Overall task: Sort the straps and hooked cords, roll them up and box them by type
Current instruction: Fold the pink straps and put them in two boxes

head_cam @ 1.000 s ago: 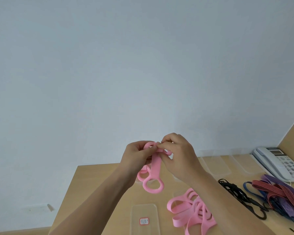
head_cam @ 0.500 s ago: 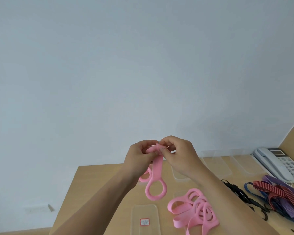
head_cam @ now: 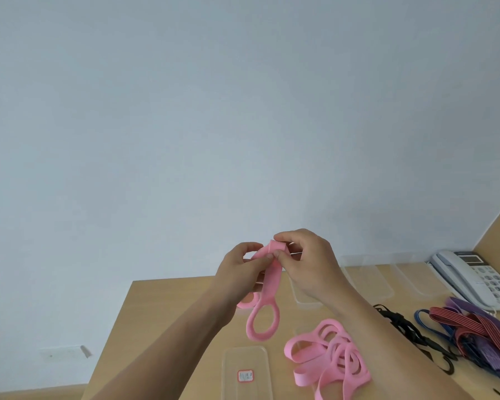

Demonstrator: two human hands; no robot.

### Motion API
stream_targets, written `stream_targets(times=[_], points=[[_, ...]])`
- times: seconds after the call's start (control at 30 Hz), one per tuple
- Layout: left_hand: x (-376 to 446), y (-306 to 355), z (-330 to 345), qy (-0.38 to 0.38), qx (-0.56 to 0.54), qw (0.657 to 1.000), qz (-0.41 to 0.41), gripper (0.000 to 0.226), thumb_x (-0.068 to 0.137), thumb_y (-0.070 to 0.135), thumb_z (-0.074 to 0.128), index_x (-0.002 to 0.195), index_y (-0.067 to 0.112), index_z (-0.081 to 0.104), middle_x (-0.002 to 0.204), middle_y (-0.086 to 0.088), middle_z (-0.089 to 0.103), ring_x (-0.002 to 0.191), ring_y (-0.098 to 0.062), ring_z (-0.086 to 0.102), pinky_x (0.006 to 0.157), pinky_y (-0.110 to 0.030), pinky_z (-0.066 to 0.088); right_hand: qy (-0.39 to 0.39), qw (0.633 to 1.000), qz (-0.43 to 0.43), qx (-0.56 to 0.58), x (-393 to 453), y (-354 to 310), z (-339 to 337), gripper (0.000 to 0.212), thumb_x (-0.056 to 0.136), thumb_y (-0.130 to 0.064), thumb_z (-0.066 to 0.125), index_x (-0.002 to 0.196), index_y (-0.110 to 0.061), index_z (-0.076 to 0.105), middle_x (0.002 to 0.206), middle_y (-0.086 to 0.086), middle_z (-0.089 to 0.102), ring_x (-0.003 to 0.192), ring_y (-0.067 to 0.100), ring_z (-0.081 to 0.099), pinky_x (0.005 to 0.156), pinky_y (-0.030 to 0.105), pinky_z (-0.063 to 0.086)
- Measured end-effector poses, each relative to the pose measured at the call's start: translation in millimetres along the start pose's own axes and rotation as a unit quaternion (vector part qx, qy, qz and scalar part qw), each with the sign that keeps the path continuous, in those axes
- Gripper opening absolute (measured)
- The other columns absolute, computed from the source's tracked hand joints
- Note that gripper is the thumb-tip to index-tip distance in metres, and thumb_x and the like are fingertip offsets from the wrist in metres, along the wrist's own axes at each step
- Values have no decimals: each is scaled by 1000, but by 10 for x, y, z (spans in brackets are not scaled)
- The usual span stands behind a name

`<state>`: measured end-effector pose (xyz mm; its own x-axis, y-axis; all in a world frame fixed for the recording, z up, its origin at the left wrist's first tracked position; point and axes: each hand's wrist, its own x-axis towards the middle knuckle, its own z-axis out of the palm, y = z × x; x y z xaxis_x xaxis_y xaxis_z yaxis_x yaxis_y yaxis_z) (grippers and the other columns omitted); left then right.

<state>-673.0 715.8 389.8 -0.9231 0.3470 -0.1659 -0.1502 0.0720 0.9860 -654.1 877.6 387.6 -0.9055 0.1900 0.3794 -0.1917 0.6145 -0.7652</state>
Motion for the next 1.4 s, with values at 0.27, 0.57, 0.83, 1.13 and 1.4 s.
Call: stream_targets(times=[0.27, 0.57, 0.83, 1.13, 1.4], points=[[-14, 32, 16, 25, -41, 999, -10, 34, 96, 18, 68, 128, 24, 57, 96, -9, 80, 85, -27, 78, 83, -43, 63, 30, 999, -40, 3, -22, 10, 41, 25, 85, -7, 73, 106, -19, 74, 104, -8, 66, 90, 6, 68, 81, 28, 56], [-31, 53, 2, 32, -44, 998, -24, 38, 91, 8, 65, 124, 26, 59, 93, -13, 79, 89, -31, 77, 87, -46, 62, 51, 993, -106, 22, -61, 9, 61, 23, 76, 2, 78, 91, -15, 73, 93, -12, 64, 83, 11, 67, 73, 34, 56], [-57, 103, -34, 17, -72, 997, -34, 35, 92, 4, 59, 123, 21, 63, 100, -17, 78, 91, -35, 76, 81, -41, 61, 58, 987, -151, 17, -75, -14, 61, 26, 69, 12, 78, 82, -10, 75, 87, -4, 63, 77, 11, 63, 67, 31, 53], [-74, 67, -70, -11, -109, 994, -18, 28, 96, 15, 69, 123, 22, 63, 107, -21, 76, 86, -30, 73, 94, -48, 57, 57, 982, -179, 11, -88, -39, 66, 21, 71, 7, 77, 79, -13, 78, 89, -1, 66, 83, 11, 65, 70, 25, 52], [-18, -14, -133, -2, -61, 998, 2, 39, 93, 8, 71, 127, 23, 60, 111, -19, 75, 96, -40, 73, 97, -57, 55, 18, 992, -124, 16, -38, -43, -13, 16, 84, -7, 76, 93, -20, 75, 93, -13, 71, 90, 9, 67, 82, 24, 53]])
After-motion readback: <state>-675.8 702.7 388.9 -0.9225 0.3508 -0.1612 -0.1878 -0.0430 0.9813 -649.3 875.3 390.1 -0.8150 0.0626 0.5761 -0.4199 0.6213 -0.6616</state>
